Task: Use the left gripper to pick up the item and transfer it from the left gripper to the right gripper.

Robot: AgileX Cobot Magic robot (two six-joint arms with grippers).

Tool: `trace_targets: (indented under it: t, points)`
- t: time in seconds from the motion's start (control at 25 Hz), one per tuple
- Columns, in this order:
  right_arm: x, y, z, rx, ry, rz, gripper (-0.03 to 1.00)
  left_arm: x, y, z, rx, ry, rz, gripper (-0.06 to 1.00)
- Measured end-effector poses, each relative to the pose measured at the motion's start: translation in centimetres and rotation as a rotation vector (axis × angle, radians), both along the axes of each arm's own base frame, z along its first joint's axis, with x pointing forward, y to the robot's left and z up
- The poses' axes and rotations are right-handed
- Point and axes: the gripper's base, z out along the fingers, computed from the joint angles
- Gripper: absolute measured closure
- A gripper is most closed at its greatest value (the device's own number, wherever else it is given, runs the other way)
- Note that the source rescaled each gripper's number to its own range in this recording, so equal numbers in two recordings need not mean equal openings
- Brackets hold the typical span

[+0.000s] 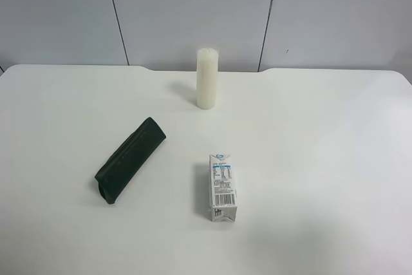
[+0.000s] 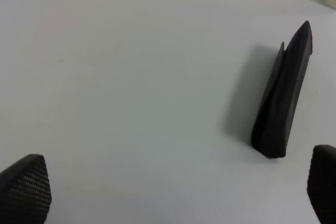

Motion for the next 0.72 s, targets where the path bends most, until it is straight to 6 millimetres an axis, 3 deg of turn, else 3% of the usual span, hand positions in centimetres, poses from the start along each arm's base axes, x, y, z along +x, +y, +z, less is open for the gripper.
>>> trace_targets:
  t: [0.56, 0.72]
  points:
    - [0.0, 0.0, 0.0, 0.0, 0.0, 0.0, -0.03, 0.1, 0.0, 0.1, 0.002, 0.009, 0.001, -0.06]
    - [0.0, 0.0, 0.0, 0.0, 0.0, 0.0, -0.03, 1.8, 0.2, 2.3, 0.045, 0.092, -0.007, -0.06]
